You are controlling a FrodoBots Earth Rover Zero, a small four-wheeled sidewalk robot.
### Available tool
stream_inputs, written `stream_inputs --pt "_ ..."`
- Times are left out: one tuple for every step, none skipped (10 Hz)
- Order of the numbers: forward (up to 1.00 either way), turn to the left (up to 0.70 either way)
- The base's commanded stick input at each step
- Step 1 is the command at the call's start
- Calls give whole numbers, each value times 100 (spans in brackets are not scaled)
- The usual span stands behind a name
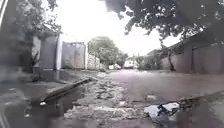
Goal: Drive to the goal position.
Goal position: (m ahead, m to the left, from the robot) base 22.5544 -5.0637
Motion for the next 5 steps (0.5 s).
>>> stream_inputs --pt "100 -40" --pt "100 -40" --pt "100 -40" --pt "100 -40" --pt "100 -40"
